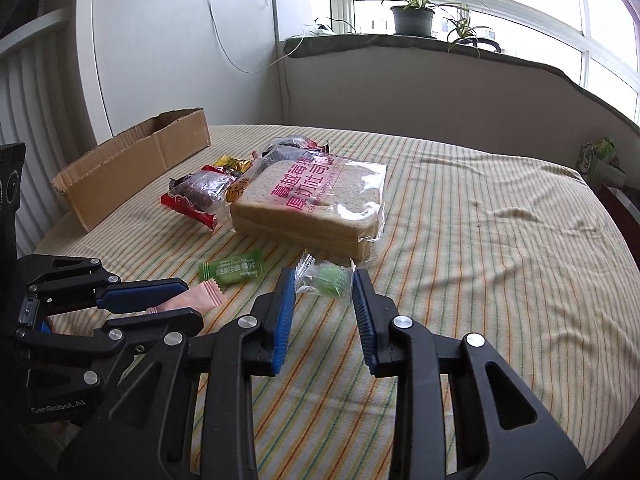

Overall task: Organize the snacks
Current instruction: 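Grasp the clear green candy with right tool while left tool grasps the pink packet, then carry both items over the cardboard box and open both tools inside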

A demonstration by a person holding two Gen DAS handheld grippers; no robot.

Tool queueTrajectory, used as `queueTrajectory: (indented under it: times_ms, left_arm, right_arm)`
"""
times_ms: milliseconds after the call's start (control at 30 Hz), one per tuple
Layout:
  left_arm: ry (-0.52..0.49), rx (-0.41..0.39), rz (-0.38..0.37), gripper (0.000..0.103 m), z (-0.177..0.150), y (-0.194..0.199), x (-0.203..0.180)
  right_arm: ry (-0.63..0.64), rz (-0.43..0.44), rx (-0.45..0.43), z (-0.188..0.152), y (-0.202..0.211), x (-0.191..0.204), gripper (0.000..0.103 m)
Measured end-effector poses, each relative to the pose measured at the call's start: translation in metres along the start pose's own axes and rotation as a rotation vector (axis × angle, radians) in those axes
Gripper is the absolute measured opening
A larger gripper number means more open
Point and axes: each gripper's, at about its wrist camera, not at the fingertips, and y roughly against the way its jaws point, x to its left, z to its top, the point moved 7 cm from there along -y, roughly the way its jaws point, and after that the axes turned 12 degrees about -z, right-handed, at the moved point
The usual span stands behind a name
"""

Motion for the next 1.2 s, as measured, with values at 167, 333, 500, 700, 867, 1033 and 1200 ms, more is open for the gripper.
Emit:
queueTrajectory:
  times_ms: [167, 333, 500, 700, 867, 1033, 1200]
  left_arm:
    - [0.004, -0.057, 0.019, 0.019, 0.016, 0.023, -0.001]
    - [-0.045, -0.171, 0.039, 0.019, 0.059, 0.063, -0.011]
    - [-0.089, -0.288, 0.052, 0.019, 0.09, 0.115, -0.026]
    - [-0.084, -0.348, 0.061, 0.019, 0.093, 0.149, -0.027]
    - [-0.071, -0.373, 0.064, 0.019, 0.09, 0.161, -0.02]
    - [-0.042, -0.392, 0.078, 0.019, 0.085, 0.17, -0.002]
    - [0.015, -0.399, 0.116, 0.019, 0.073, 0.177, 0.031]
  right_arm:
    - [-0.047, -0.028, -0.041, 0.012, 0.027, -0.005, 0.03]
    - [-0.072, -0.08, -0.17, 0.053, 0.086, -0.014, 0.03]
    - [-0.075, -0.118, -0.28, 0.086, 0.143, -0.01, 0.03]
    - [-0.034, -0.14, -0.327, 0.102, 0.173, 0.009, 0.03]
    - [-0.005, -0.139, -0.322, 0.105, 0.175, 0.024, 0.03]
    - [0.032, -0.118, -0.276, 0.106, 0.154, 0.046, 0.03]
    - [0.087, -0.068, -0.228, 0.11, 0.121, 0.086, 0.03]
